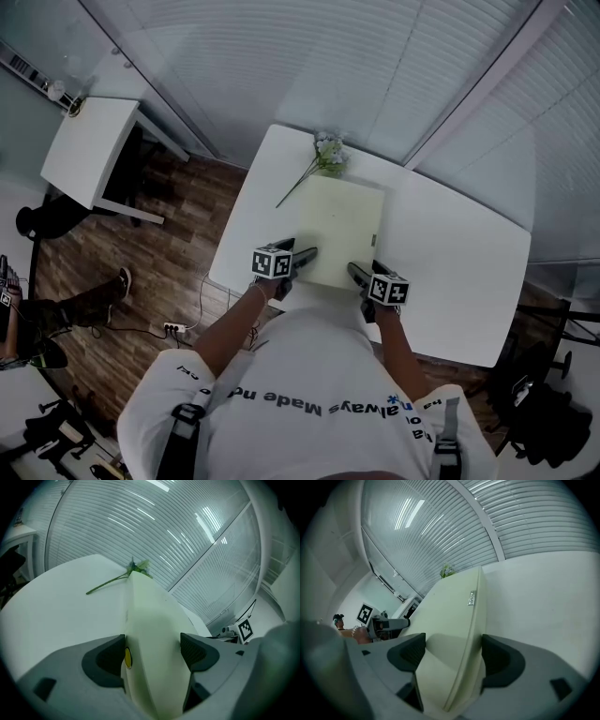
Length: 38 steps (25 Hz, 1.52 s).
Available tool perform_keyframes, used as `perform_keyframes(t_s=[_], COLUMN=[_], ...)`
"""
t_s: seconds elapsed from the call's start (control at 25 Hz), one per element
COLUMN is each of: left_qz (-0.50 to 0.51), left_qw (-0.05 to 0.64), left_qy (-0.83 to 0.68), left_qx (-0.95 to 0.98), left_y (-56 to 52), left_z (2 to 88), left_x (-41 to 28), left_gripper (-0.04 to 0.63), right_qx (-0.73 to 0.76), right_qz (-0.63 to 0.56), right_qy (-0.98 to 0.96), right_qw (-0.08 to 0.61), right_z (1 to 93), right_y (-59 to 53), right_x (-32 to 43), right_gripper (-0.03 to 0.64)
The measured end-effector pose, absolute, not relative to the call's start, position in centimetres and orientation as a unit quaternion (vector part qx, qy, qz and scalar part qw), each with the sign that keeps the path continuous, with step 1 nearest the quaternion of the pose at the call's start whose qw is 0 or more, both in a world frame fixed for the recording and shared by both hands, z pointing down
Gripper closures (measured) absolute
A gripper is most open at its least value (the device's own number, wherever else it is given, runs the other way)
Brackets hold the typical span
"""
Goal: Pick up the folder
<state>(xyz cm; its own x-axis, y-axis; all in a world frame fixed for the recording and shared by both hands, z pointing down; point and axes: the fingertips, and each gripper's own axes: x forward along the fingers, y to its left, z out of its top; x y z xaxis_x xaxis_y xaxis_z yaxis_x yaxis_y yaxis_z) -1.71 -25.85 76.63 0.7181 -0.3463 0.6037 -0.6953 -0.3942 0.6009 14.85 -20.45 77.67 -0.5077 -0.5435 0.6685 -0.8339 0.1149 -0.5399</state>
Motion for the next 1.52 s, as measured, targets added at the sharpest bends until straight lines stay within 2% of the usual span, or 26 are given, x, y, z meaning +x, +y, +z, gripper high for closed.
perform_keyframes(t_s=[0.72,1.52], left_qz=[0.215,0.175], left_qw=[0.404,0.365], left_qy=[-0.334,-0.354], left_qx=[0.824,0.843], left_y=[-26.3,-27.4], left_z=[74.8,69.5], left_x=[-1.6,-1.6], left_gripper=[0.261,0.261], right_qx=[0.476,0.49], right_qz=[0.46,0.393], right_qy=[-0.731,-0.761], right_qw=[0.167,0.162], right_z=[76.3,70.7], right_y=[-20.8,-22.2], right_x=[14.9,15.1], right_gripper=[0.293,0.293])
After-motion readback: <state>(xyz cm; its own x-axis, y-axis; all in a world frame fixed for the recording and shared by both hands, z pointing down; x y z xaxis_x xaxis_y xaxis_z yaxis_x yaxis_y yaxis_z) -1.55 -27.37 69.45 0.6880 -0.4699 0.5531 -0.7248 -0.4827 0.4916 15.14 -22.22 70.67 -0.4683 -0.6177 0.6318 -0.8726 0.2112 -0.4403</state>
